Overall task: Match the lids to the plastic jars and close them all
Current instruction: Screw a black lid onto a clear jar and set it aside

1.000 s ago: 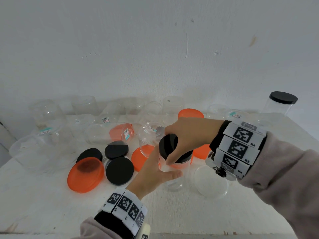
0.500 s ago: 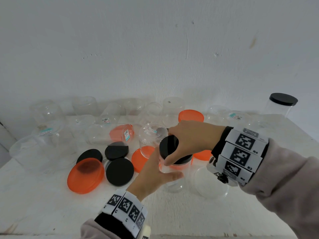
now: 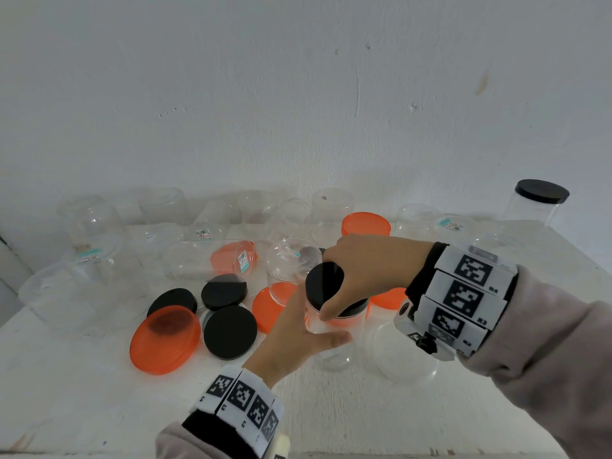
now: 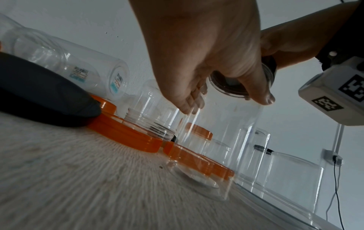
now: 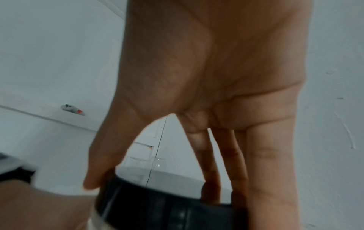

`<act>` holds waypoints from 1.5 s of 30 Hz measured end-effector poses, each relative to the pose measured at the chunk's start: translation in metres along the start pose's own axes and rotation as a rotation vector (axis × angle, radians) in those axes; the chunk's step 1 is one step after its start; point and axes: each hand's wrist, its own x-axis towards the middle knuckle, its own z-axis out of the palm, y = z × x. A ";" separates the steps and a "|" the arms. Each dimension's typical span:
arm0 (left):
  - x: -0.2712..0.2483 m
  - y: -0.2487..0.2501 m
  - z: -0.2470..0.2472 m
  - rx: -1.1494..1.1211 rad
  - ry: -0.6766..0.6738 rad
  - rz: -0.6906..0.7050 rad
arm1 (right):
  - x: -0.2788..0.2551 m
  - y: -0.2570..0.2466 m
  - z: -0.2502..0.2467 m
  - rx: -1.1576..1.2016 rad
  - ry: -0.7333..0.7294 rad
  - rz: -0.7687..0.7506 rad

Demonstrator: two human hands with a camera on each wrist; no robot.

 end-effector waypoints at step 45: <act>0.000 -0.003 0.001 -0.006 0.025 0.004 | -0.003 0.003 -0.011 0.019 -0.198 -0.080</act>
